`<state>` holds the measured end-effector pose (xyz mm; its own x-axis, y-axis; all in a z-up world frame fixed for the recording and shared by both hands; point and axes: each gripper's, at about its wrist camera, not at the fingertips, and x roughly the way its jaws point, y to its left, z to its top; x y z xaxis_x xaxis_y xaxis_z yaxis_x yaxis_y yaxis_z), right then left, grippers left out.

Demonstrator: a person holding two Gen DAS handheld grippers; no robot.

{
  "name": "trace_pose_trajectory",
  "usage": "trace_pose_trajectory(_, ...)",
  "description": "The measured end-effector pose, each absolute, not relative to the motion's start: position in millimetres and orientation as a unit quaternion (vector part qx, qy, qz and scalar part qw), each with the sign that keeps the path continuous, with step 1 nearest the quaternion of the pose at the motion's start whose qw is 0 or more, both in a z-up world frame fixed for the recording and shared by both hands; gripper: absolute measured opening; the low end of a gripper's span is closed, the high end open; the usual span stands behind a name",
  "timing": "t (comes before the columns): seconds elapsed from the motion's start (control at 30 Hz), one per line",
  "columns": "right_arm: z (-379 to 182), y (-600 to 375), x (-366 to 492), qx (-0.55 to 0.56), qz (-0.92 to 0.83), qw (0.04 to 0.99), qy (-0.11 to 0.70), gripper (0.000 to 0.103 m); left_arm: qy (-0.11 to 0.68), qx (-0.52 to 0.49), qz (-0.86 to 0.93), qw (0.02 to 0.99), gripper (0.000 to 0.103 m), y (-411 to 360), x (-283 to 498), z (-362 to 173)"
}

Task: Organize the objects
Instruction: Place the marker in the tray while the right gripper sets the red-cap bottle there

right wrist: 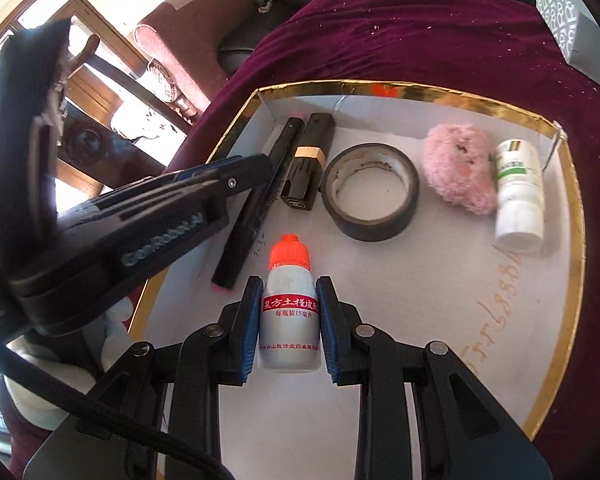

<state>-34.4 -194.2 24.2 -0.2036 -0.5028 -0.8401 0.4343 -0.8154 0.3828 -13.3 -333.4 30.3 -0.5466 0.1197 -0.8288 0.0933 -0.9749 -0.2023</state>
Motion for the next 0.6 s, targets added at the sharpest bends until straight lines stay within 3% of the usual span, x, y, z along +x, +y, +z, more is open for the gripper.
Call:
trace_pose_trajectory(0.23, 20.0, -201.8, -34.6, 0.555, -0.777, 0.297, -0.018, 0.025, -0.167, -0.451, 0.876, 0.016, 0.020, -353.2, 3.6, 49.3)
trace_pose_trajectory(0.27, 20.7, -202.3, -34.2, 0.553, -0.778, 0.297, -0.016, 0.026, -0.173, -0.445, 0.879, 0.015, 0.024, -354.6, 7.9, 54.6)
trace_pose_trajectory(0.33, 22.4, -201.8, -32.8, 0.548, -0.782, 0.296, -0.019, 0.028, -0.187, -0.430, 0.883, 0.015, 0.046, -358.2, 19.2, 65.9)
trace_pose_trajectory(0.4, 24.8, -199.6, -31.2, 0.546, -0.783, 0.296, -0.028, 0.034, -0.202, -0.414, 0.888, 0.011, 0.055, -362.3, 31.7, 77.3)
trace_pose_trajectory(0.6, 41.4, -186.5, -24.1, 0.524, -0.798, 0.295, -0.041, 0.041, -0.198, -0.386, 0.901, 0.000, 0.056, -354.4, 59.9, 101.2)
